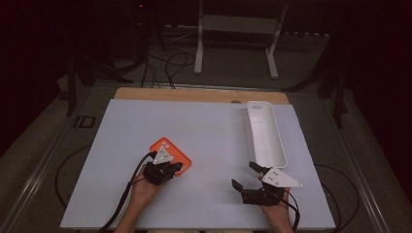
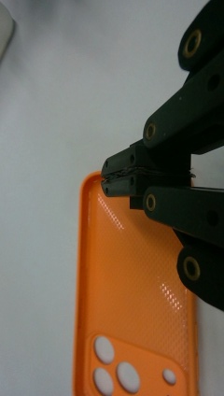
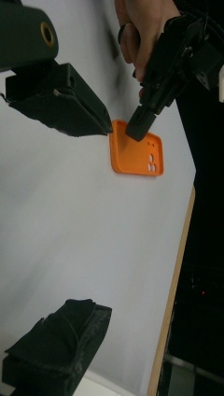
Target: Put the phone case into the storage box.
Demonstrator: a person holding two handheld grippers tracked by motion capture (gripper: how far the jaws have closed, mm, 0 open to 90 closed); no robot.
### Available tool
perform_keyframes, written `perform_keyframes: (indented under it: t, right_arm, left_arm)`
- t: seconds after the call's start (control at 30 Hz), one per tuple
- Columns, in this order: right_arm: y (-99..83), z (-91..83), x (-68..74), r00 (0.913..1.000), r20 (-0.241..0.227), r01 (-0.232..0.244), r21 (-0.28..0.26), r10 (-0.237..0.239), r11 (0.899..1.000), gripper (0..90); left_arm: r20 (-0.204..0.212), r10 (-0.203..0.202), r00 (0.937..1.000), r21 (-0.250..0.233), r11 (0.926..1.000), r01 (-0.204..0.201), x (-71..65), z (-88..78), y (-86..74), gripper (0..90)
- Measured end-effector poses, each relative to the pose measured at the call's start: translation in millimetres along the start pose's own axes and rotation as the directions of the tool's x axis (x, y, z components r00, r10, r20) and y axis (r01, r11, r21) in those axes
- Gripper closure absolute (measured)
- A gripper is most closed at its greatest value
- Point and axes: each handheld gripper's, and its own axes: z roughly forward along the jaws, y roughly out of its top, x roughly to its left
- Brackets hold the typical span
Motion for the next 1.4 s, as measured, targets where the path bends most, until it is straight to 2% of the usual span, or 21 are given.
perform_keyframes:
  t: [0.17, 0.23, 0.33, 0.47, 0.7, 0.83, 1.03, 1.13, 1.23, 1.37, 1.4]
  right_arm:
    - [0.0, -0.3, -0.8, 1.0, 0.002, 0.002, 0.001, -0.002, 1.0, 10.8]
    - [-0.1, -0.4, -1.3, 1.0, 0.002, 0.004, 0.002, -0.004, 1.0, 10.8]
    - [0.0, -0.7, -1.3, 1.0, 0.003, 0.007, 0.001, -0.007, 1.0, 10.8]
    - [0.0, -1.2, -1.3, 1.0, 0.006, 0.006, 0.001, -0.006, 1.0, 10.8]
    - [-0.2, -2.0, -1.3, 0.9998, 0.012, 0.014, 0.004, -0.014, 1.0, 10.8]
    - [-0.2, -1.8, -1.7, 0.9999, 0.012, 0.011, 0.005, -0.011, 1.0, 10.8]
    - [-0.4, -1.2, -1.6, 0.9998, 0.011, 0.016, 0.007, -0.016, 1.0, 10.8]
    - [-0.4, -1.2, -2.0, 0.9998, 0.012, 0.014, 0.003, -0.014, 1.0, 10.8]
    - [-0.5, -1.1, -2.1, 0.9999, 0.012, 0.012, 0.005, -0.013, 1.0, 10.8]
    - [-0.4, -1.1, -1.6, 0.9998, 0.012, 0.015, 0.006, -0.015, 1.0, 10.8]
    - [-0.4, -1.1, -1.7, 0.9998, 0.012, 0.013, 0.006, -0.013, 1.0, 10.8]
  left_arm:
    - [0.005, -0.005, 1.0, 0.028, 0.9996, 0.005, 0.2, 4.7, -5.1, 90.0]
    - [-0.008, -0.004, 1.0, 0.048, 0.9988, 0.004, -0.3, 6.2, -6.9, 90.0]
    - [-0.008, -0.026, 0.9996, 0.042, 0.9988, 0.026, 0.5, 5.1, -9.3, 89.9]
    - [-0.018, -0.033, 0.9993, 0.044, 0.9984, 0.034, 0.5, 2.2, -11.3, 89.8]
    - [-0.042, -0.009, 0.9991, 0.079, 0.9968, 0.012, 0.7, -9.3, -16.4, 89.8]
    - [-0.052, -0.017, 0.9985, 0.087, 0.996, 0.021, 4.7, -18.0, -22.5, 89.8]
    - [-0.096, -0.025, 0.995, 0.088, 0.9955, 0.034, 12.6, -30.0, -30.9, 89.8]
    - [-0.136, -0.03, 0.9902, 0.092, 0.9948, 0.043, 18.7, -36.4, -34.9, 89.8]
    - [-0.178, -0.063, 0.982, 0.082, 0.9936, 0.078, 28.4, -41.7, -38.9, 89.8]
    - [-0.228, -0.106, 0.9679, 0.063, 0.9903, 0.124, 42.3, -46.8, -42.9, 89.8]
    - [-0.246, -0.118, 0.9621, 0.057, 0.9891, 0.136, 45.5, -47.6, -43.6, 89.8]
